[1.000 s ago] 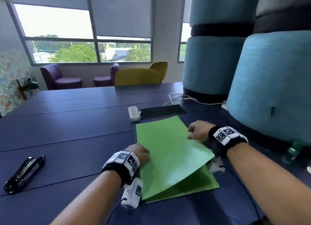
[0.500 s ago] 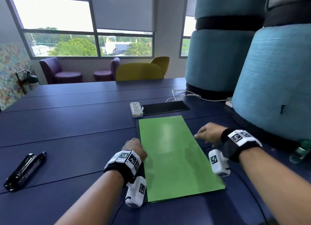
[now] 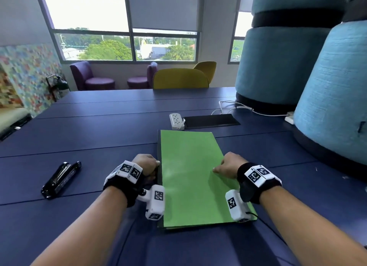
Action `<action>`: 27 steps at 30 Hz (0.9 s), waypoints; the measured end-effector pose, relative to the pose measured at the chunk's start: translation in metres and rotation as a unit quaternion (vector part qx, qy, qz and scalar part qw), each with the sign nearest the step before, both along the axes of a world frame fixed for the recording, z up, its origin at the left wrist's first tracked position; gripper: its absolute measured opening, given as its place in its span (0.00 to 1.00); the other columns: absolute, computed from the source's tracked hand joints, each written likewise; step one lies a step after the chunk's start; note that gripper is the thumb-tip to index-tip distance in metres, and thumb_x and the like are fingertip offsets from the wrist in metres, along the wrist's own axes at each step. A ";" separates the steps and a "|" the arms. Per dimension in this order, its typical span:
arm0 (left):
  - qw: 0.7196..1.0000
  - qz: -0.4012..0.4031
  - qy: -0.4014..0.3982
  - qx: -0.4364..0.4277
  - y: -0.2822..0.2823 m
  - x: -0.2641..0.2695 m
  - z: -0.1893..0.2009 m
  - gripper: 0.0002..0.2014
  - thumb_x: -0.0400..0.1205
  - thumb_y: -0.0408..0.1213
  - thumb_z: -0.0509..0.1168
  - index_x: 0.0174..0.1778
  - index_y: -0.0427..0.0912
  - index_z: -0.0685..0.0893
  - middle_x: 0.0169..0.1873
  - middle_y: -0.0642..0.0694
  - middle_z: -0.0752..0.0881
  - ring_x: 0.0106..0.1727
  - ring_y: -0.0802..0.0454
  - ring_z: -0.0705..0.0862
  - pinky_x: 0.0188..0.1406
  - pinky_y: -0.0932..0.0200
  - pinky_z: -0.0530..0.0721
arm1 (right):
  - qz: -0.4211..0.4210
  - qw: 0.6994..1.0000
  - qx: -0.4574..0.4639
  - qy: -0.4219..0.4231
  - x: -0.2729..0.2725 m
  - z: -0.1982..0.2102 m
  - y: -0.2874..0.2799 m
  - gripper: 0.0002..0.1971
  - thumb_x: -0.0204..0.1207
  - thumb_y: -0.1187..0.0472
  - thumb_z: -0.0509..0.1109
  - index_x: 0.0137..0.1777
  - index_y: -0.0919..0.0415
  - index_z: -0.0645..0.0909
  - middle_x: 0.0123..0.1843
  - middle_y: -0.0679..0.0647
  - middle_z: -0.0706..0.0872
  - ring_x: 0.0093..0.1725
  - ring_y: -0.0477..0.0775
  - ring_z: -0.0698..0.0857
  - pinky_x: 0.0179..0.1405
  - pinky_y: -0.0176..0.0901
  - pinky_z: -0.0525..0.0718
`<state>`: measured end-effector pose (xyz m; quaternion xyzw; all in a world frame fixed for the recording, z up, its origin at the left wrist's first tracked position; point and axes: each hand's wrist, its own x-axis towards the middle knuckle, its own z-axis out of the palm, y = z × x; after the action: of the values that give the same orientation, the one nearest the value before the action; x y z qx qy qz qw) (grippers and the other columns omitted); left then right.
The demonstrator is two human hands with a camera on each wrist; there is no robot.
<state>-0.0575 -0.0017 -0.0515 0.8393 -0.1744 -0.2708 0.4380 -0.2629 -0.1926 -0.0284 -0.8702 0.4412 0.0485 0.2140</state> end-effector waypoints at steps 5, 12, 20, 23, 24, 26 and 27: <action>0.993 0.101 -0.055 0.017 0.040 0.031 -0.002 0.15 0.73 0.22 0.78 0.22 0.40 0.88 0.21 0.43 0.88 0.27 0.47 0.87 0.41 0.42 0.94 | 0.051 0.998 0.019 -0.013 0.034 -0.003 0.020 0.17 0.75 0.44 0.74 0.40 0.60 0.85 0.38 0.54 0.84 0.42 0.56 0.84 0.40 0.38 0.76; 0.892 0.123 -0.339 0.271 0.108 0.068 0.023 0.15 0.77 0.37 0.69 0.58 0.54 0.87 0.66 0.42 0.85 0.71 0.39 0.79 0.67 0.46 0.77 | 0.083 0.996 -0.022 0.031 0.052 0.013 0.034 0.17 0.77 0.47 0.72 0.48 0.62 0.87 0.46 0.56 0.87 0.44 0.56 0.85 0.42 0.39 0.80; 0.918 0.163 -0.178 0.316 0.179 0.124 0.007 0.17 0.73 0.47 0.77 0.39 0.35 0.84 0.53 0.28 0.90 0.52 0.30 0.87 0.49 0.50 0.82 | 0.107 0.991 -0.063 -0.046 0.058 0.025 0.045 0.24 0.80 0.45 0.70 0.70 0.59 0.81 0.72 0.57 0.81 0.70 0.59 0.80 0.69 0.48 0.77; 0.932 0.086 -0.226 0.270 0.145 0.103 0.023 0.19 0.73 0.49 0.79 0.53 0.39 0.89 0.56 0.35 0.91 0.56 0.35 0.88 0.50 0.54 0.83 | 0.123 0.988 -0.055 -0.076 0.066 0.027 0.050 0.23 0.80 0.45 0.70 0.70 0.58 0.80 0.73 0.57 0.81 0.71 0.58 0.79 0.70 0.48 0.76; 0.937 0.044 -0.253 0.238 0.128 0.091 0.027 0.20 0.74 0.48 0.79 0.59 0.43 0.90 0.57 0.38 0.91 0.58 0.38 0.89 0.53 0.54 0.84 | 0.128 0.987 -0.049 -0.086 0.069 0.027 0.051 0.23 0.80 0.45 0.70 0.69 0.58 0.81 0.72 0.57 0.81 0.71 0.58 0.79 0.70 0.49 0.76; 0.943 -0.040 -0.285 0.168 0.089 0.067 0.035 0.24 0.74 0.42 0.79 0.68 0.53 0.88 0.59 0.44 0.92 0.60 0.43 0.89 0.58 0.54 0.85 | 0.139 0.984 -0.044 -0.102 0.077 0.028 0.052 0.23 0.79 0.44 0.70 0.68 0.56 0.81 0.72 0.56 0.82 0.70 0.58 0.80 0.72 0.50 0.77; 0.943 -0.084 -0.291 0.137 0.070 0.055 0.038 0.26 0.75 0.40 0.78 0.70 0.55 0.86 0.59 0.46 0.92 0.59 0.45 0.89 0.60 0.55 0.84 | 0.147 0.982 -0.048 -0.112 0.082 0.028 0.050 0.22 0.79 0.44 0.70 0.68 0.56 0.82 0.70 0.56 0.83 0.69 0.57 0.81 0.71 0.51 0.78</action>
<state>-0.0026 0.0679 -0.0136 0.9157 -0.3255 -0.0723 0.2243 -0.1813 -0.1429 -0.0006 -0.9347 0.2833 -0.0399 0.2108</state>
